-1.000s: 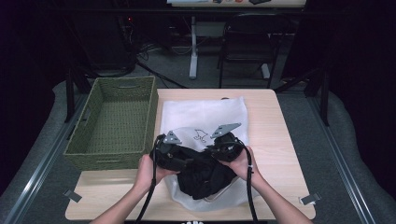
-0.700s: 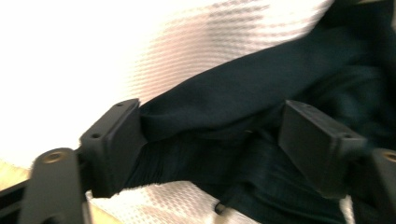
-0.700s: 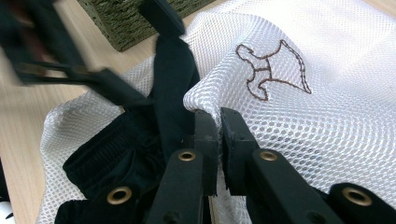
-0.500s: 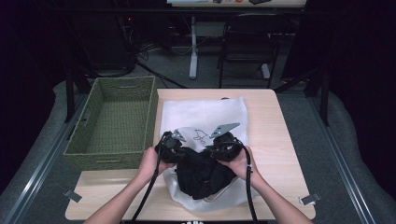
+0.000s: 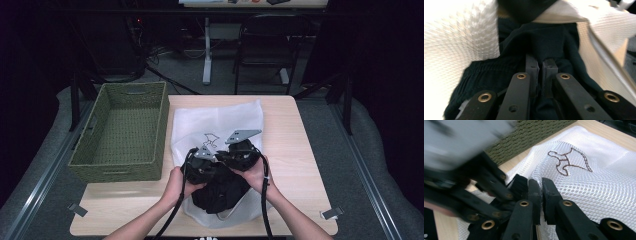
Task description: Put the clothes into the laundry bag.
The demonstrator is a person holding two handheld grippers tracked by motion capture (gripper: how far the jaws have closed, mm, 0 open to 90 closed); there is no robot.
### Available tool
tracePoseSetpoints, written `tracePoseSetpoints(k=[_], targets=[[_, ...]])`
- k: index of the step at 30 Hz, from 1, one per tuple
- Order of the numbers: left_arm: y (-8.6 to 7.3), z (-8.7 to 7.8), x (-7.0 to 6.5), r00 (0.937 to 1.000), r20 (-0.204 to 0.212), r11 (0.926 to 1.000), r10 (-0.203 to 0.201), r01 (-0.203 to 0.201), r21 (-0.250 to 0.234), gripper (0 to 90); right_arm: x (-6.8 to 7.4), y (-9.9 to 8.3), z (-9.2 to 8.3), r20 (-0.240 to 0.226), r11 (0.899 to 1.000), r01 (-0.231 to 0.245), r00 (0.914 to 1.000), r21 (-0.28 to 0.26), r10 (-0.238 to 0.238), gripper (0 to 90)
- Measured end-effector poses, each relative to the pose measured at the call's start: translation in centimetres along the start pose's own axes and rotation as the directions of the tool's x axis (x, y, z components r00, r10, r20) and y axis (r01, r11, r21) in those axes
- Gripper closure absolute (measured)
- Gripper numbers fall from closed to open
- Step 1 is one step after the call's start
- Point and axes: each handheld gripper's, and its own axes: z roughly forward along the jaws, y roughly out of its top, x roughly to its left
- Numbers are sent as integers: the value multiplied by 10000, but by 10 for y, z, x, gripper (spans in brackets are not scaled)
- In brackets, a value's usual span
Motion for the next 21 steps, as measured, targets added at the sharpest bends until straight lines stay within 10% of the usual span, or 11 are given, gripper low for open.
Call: tracePoseSetpoints(k=[5, 11, 21], targets=[[-9, 6, 11, 9999, -140, 9982, 31, -22, 606, 776, -4, -12, 4, -110, 9971, -182, 9998, 743, 191, 865], [-12, -24, 14, 10000, -69, 9975, -68, 72, 707, 443, -9, -15, 2, -59, 9961, -157, 9999, 866, 162, 864], [-26, -34, 51, 9862, -751, 9856, -1474, 1529, 723, 164, -10, -14, 1, 51, 9964, -96, 9999, 847, 92, 864]])
